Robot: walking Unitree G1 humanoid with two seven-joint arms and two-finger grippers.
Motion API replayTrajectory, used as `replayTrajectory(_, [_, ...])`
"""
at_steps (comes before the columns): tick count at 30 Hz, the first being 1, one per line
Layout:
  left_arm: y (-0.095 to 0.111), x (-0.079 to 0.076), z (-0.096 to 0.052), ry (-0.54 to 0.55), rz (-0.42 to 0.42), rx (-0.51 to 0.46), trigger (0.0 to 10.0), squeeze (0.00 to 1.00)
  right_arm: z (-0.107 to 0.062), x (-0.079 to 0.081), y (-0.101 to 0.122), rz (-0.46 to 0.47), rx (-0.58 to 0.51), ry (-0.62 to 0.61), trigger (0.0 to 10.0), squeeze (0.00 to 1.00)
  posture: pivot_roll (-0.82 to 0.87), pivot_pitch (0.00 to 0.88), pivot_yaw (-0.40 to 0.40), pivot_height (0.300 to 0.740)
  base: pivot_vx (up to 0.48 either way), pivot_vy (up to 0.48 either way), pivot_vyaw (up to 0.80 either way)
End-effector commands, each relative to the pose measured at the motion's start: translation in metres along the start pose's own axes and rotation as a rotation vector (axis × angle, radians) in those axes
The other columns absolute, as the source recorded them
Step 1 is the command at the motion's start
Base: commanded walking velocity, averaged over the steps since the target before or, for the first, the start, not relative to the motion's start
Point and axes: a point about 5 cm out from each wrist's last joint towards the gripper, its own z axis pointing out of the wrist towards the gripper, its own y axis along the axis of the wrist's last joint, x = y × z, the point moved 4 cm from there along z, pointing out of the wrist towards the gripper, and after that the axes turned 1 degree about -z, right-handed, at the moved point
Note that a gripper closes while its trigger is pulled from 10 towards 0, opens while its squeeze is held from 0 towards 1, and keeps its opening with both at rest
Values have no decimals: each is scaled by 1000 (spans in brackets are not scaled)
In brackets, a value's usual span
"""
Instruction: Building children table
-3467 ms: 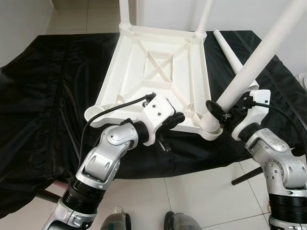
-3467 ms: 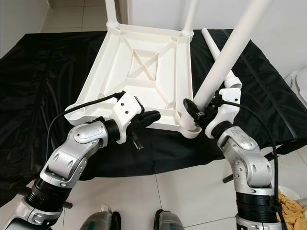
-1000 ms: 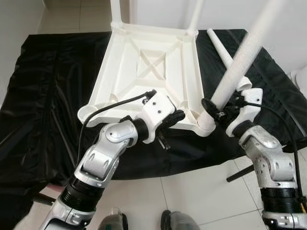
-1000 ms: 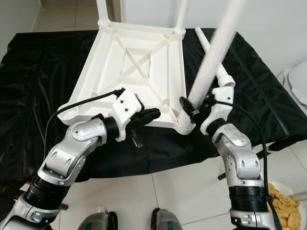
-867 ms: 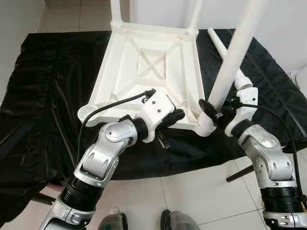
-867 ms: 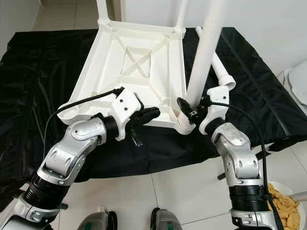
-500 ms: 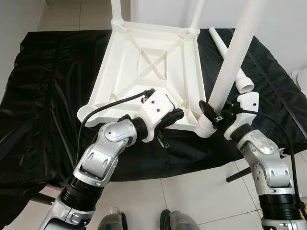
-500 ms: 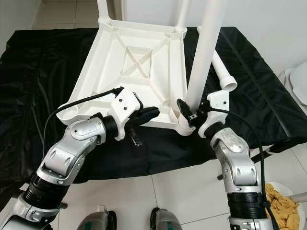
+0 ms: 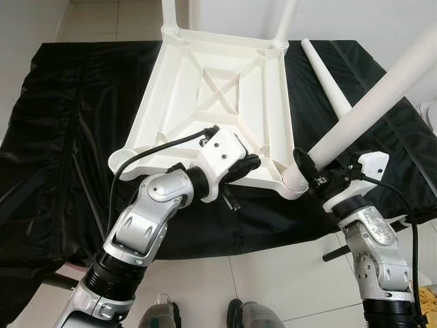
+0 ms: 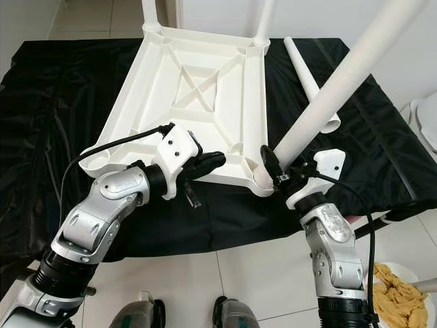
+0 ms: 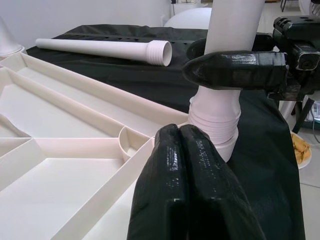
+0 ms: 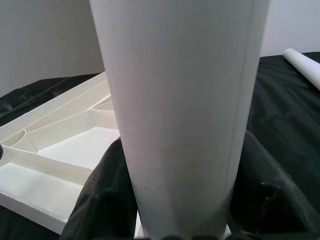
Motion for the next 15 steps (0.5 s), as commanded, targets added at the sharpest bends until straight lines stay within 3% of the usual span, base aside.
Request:
replayTrajectory(1, [3,0,1,13,2,-6,10000,0,-3,-1,-32,20,151,-20,10000,0,45,121,-20,740,0,0,0])
replayTrajectory(7, [4,0,2,11,7,-8,10000,0,11,-4,-36,-6,228,0,10000,0,52,111,-21,740,0,0,0])
replayTrajectory(15, [4,0,1,17,9,-7,10000,0,16,-4,-35,-24,225,23,10000,0,61,107,-30,740,0,0,0])
